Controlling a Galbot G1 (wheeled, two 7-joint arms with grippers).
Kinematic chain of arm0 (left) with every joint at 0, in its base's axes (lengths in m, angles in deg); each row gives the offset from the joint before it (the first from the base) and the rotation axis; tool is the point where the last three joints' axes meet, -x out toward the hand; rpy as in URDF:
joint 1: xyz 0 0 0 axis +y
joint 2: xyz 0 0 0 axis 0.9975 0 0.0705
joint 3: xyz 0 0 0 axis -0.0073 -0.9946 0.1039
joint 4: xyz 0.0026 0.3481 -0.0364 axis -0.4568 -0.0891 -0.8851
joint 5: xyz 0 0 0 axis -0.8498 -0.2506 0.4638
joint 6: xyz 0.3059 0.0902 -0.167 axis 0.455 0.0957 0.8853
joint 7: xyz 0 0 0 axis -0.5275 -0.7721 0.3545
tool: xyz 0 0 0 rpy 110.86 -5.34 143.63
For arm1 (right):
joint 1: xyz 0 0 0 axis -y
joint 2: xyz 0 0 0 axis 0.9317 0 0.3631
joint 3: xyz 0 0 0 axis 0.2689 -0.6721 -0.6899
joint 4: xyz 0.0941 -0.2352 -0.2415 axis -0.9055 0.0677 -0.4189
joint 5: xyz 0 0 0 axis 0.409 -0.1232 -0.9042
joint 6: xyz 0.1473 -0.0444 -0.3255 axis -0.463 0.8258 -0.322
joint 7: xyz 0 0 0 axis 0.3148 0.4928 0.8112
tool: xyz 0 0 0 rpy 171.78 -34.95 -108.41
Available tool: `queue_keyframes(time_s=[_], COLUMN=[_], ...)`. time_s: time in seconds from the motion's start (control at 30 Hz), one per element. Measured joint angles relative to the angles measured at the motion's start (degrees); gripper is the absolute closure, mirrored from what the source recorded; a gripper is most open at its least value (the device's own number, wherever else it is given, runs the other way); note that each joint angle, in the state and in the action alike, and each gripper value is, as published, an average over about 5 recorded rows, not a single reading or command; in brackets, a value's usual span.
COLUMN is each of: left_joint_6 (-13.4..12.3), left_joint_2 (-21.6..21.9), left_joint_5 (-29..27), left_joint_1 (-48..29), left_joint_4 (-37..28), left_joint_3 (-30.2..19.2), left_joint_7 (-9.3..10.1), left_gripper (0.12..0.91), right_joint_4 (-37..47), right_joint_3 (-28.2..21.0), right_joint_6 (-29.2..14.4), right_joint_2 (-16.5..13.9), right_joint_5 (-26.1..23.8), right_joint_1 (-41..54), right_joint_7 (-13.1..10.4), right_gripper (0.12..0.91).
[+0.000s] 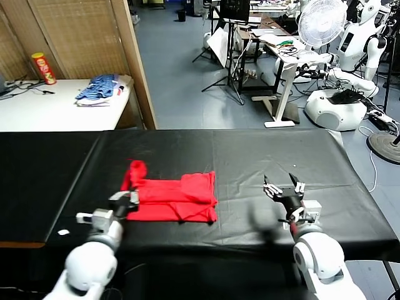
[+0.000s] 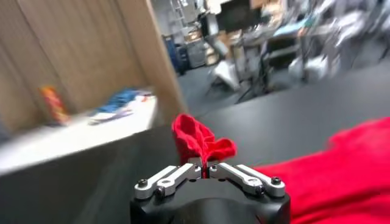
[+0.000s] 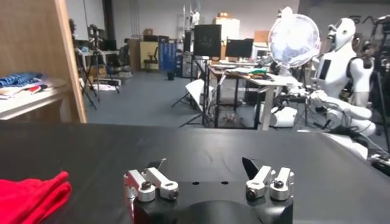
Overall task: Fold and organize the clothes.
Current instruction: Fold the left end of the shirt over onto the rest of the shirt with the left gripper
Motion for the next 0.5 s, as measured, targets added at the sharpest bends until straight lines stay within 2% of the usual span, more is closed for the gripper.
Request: queue_keyframes(time_s=[0.23, 0.5], left_joint_6=[2.87, 3.01], left_joint_2=[-5.04, -9.83], left_joint_5=[7.79, 8.53], left_joint_1=[-4.44, -5.63], left_joint_4=[-0.19, -1.41], left_joint_3=[-5.28, -8.06], left_joint_7=[1.33, 1.49], left_gripper=[0.881, 0.881], right_joint_4=[0.11, 0.93], right_joint_3=[0.36, -0.38], right_joint_6=[0.03, 0.20], right_joint_2=[0.67, 0.93], right_joint_5=[-0.64, -1.13], right_joint_1=[-0.41, 0.26], right_joint_7=[-0.01, -0.01], right_gripper=[0.227, 0.227])
